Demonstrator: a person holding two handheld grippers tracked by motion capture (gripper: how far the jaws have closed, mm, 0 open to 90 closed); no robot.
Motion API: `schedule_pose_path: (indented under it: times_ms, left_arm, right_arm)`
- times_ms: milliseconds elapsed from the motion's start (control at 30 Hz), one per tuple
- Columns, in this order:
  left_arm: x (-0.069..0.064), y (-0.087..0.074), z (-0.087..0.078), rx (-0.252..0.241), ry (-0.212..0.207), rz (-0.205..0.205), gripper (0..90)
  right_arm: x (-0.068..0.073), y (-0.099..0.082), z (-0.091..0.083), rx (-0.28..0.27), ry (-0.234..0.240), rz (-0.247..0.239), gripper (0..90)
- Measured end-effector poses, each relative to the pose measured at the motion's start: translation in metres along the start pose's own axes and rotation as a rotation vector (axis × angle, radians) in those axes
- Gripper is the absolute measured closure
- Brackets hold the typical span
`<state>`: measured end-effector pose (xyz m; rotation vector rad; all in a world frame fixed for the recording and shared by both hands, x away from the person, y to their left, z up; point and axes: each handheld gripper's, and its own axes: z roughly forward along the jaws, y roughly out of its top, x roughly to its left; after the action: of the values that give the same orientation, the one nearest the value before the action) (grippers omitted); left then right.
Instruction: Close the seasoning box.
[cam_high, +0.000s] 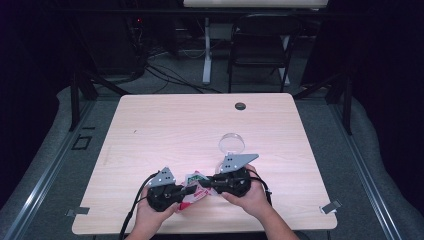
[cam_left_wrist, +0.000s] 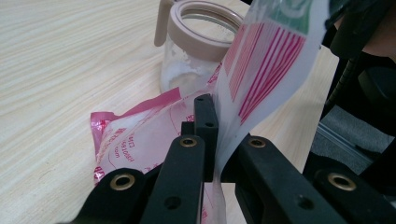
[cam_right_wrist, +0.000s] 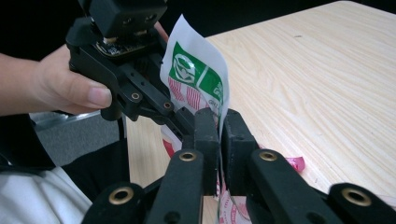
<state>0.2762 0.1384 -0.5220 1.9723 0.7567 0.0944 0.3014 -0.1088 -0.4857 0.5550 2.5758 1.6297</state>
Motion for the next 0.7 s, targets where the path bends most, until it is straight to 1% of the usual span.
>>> schedule_pose_path:
  times_ms: [33,67,167,333,467,500,600,667,700]
  left_arm:
    - [0.0003,0.0,-0.0001,0.003,-0.007,-0.008,90.0]
    - [-0.0001,-0.0002,0.0006,-0.001,-0.004,-0.004,90.0]
    - [-0.0006,-0.0001,0.0009,0.004,-0.006,-0.006,90.0]
    - [-0.002,0.0011,0.0008,0.007,0.011,-0.006,90.0]
    - [0.0003,0.001,-0.0009,0.007,0.009,-0.022,90.0]
    - [0.0012,0.0008,-0.0013,0.007,0.012,-0.02,90.0]
    - [0.003,0.0,-0.0009,0.004,0.005,-0.045,90.0]
    - [0.0038,-0.0004,-0.0001,0.004,0.003,-0.049,90.0]
    - [0.0043,-0.0013,0.0004,-0.001,-0.005,-0.06,90.0]
  right_arm:
    - [-0.0009,0.0001,-0.0017,-0.002,-0.009,-0.001,90.0]
    - [-0.0015,-0.0001,-0.0023,-0.004,-0.013,0.006,90.0]
    - [0.0,0.0004,-0.0026,0.008,-0.022,-0.007,90.0]
    - [-0.0009,0.0002,-0.0039,0.011,-0.029,-0.004,90.0]
    - [-0.0012,0.0,-0.0059,0.013,-0.039,-0.004,90.0]
    - [-0.0014,-0.0001,-0.006,0.016,-0.043,-0.006,90.0]
    - [-0.0025,-0.0005,-0.0058,0.023,-0.037,-0.004,90.0]
    - [-0.0023,-0.0007,-0.006,0.025,-0.039,-0.01,90.0]
    - [-0.0024,-0.0006,-0.0058,0.03,-0.029,-0.015,90.0]
